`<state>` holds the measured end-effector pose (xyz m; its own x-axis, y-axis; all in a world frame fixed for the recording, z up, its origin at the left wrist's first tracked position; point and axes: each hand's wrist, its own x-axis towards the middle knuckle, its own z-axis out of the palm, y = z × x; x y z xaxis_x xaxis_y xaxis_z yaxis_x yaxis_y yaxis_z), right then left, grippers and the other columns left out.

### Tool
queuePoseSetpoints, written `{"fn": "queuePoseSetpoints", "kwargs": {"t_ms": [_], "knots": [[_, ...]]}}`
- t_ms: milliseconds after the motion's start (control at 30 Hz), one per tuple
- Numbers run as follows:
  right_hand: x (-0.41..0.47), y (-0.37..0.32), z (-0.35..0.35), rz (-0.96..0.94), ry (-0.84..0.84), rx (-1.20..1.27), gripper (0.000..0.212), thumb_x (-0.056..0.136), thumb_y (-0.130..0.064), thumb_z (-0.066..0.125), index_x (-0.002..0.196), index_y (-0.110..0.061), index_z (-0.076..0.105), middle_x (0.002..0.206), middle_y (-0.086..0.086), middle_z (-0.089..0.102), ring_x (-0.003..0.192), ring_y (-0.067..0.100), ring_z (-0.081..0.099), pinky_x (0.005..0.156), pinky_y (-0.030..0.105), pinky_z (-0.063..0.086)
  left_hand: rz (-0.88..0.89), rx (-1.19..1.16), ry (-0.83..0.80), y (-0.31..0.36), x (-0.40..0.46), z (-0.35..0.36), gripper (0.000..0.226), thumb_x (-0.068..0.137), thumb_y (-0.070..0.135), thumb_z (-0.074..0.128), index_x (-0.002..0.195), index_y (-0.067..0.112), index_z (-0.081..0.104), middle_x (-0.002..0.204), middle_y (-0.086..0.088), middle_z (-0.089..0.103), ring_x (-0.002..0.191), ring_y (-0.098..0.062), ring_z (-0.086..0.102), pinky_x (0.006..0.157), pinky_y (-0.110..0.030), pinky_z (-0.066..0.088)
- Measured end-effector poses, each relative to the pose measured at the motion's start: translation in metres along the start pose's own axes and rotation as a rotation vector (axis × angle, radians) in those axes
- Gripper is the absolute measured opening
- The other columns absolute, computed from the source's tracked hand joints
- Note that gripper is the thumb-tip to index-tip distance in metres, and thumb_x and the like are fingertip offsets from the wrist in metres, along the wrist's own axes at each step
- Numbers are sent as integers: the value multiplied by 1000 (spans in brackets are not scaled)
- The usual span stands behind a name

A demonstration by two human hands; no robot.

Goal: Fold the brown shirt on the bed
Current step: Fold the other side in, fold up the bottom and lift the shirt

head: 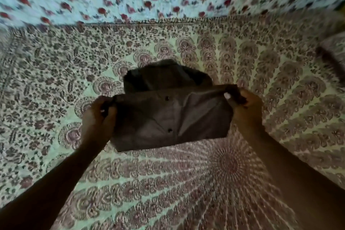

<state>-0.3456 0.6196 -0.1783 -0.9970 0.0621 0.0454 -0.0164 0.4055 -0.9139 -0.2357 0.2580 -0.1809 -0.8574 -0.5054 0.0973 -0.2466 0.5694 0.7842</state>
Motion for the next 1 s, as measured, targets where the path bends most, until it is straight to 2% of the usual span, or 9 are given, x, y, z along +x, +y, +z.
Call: {"fn": "queuePoseSetpoints", "kwargs": {"t_ms": [167,267,400,533,700,767,833,933,1000], "knots": [[77,15,47,64,67,-20,12,95,-25,72,94,-13,71,81,3,67,74,11,62,70,29,50,-50,-43,94,-17,82,43,19,95,20,62,108,11,72,96,-1,69,91,-22,66,78,-30,47],[117,24,71,105,78,-46,9,96,-19,71,97,-10,70,90,9,68,86,26,66,77,37,53,-67,-89,133,-22,120,66,26,97,32,60,95,9,72,89,-10,72,84,-22,66,73,-33,49],[159,26,98,125,106,-236,20,95,-19,71,104,-1,73,93,6,65,90,23,62,78,30,45,-218,-99,62,-35,161,88,31,102,27,55,97,1,72,84,-19,67,81,-32,66,69,-32,43],[193,30,120,233,89,-353,15,93,-23,75,93,-10,67,94,10,66,90,24,64,72,28,41,-327,-233,15,-45,186,99,28,100,41,57,103,15,69,105,-11,72,101,-30,68,92,-43,56],[170,30,137,54,160,-627,37,93,-30,68,126,-14,60,130,12,60,123,33,55,96,45,46,93,207,151,-41,152,94,42,91,41,62,123,14,55,129,-16,54,126,-35,46,109,-42,33],[137,29,142,-254,172,-701,42,93,-37,64,127,-14,59,136,15,55,128,35,50,102,54,44,277,292,5,-31,120,93,43,94,40,57,130,16,55,131,-13,52,126,-31,46,104,-42,32],[106,38,148,-453,-6,-725,53,93,-53,59,131,-16,59,148,15,49,140,37,41,110,55,41,403,374,-242,-35,99,102,57,95,51,49,148,29,45,148,-3,47,139,-27,42,110,-45,32],[79,60,156,-365,-310,-860,81,87,-82,41,154,-36,39,170,10,19,158,38,7,123,57,24,498,611,-401,-58,93,120,71,96,69,35,160,47,15,172,6,12,159,-23,10,124,-51,18],[79,71,158,-266,-352,-958,87,82,-93,27,158,-51,20,174,2,2,159,38,-6,125,60,13,484,654,-429,-68,97,127,73,94,76,29,160,49,15,173,7,4,160,-25,6,124,-56,18]]}}
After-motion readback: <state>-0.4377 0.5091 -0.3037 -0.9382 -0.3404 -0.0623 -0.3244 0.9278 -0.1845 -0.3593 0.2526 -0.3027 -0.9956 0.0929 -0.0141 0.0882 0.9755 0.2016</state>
